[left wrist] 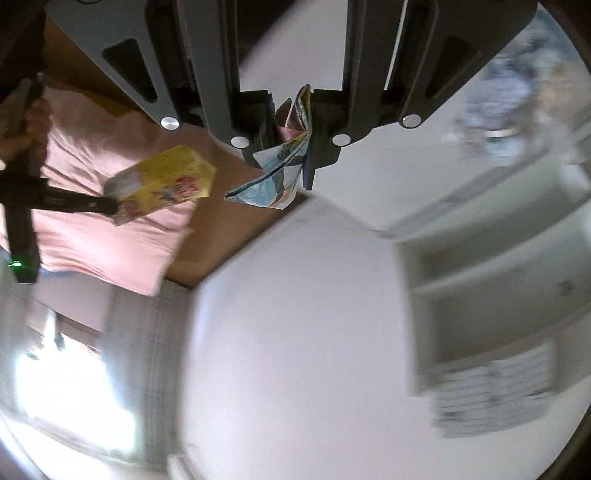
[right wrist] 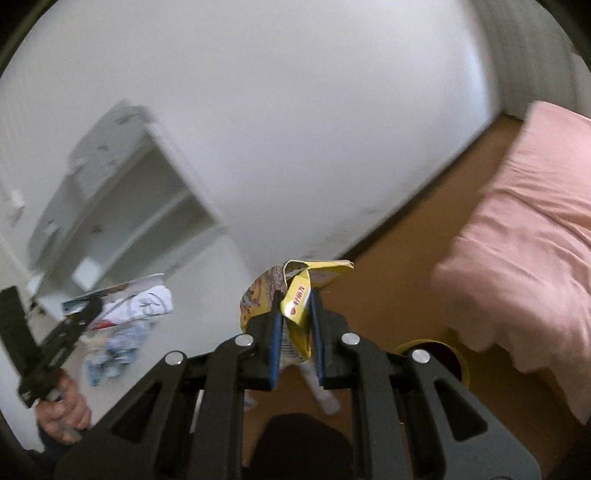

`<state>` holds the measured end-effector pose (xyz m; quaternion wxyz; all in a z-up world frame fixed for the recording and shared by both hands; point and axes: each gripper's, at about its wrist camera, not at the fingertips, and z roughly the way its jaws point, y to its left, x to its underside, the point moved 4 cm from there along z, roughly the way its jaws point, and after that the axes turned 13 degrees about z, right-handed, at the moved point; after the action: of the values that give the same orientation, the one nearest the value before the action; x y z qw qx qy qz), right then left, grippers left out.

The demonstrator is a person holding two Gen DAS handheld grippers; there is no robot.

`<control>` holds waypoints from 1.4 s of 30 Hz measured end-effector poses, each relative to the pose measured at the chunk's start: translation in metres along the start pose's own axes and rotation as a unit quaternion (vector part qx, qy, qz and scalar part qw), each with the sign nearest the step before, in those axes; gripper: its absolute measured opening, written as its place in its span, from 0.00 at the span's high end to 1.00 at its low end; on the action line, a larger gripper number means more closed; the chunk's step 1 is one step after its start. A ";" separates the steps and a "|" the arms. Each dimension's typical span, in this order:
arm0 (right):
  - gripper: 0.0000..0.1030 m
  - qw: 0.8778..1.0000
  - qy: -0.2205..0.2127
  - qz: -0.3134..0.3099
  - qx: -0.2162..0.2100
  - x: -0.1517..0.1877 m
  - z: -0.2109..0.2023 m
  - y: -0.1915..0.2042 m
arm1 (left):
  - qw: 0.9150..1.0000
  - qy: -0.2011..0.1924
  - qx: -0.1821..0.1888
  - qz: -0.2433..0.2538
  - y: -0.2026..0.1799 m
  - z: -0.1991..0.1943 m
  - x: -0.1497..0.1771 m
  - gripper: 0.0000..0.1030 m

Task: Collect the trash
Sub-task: 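Carry both wrappers to the black bin and open both tools over it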

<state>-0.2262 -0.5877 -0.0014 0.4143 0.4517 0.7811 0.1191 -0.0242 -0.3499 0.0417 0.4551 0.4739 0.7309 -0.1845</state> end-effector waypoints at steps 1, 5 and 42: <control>0.86 1.000 0.000 0.008 0.016 0.002 0.002 -0.018 | 1.000 0.004 0.021 0.009 -0.018 0.012 0.000 0.89; 0.86 0.997 0.014 0.037 0.069 0.015 0.022 -0.084 | 0.995 0.025 0.091 0.039 -0.086 0.058 0.010 0.89; 0.26 0.973 0.114 0.116 0.164 0.059 0.177 -0.241 | 0.955 0.217 0.188 0.072 -0.223 0.313 0.129 0.45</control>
<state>-0.2534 -0.7094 -0.2799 0.2260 0.5843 0.7745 0.0871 -0.0801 -0.6088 -0.2648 0.2006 0.6307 0.7282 -0.1781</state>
